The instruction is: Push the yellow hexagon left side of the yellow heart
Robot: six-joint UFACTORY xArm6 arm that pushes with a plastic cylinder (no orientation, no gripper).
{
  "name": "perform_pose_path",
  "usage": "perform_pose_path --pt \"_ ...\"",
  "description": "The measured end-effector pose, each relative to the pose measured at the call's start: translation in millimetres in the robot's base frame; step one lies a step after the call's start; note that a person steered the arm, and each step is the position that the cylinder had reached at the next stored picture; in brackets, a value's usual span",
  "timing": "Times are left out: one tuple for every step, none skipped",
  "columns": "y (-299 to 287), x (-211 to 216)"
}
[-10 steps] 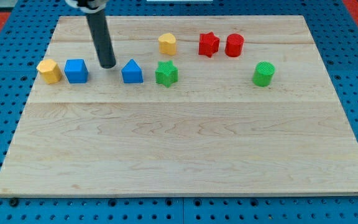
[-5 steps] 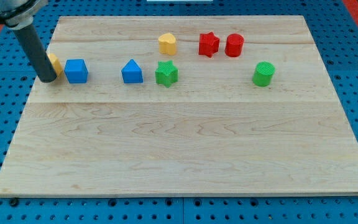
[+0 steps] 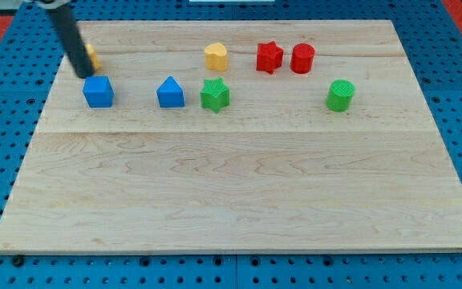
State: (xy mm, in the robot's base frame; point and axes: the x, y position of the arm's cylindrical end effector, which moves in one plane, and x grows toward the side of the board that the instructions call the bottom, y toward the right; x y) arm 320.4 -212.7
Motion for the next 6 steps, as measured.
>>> perform_pose_path --pt "-15 -5" --pt "-41 0" --pt "-69 1" --pt "-91 -10" --pt "-42 -25" --pt "-13 -54"
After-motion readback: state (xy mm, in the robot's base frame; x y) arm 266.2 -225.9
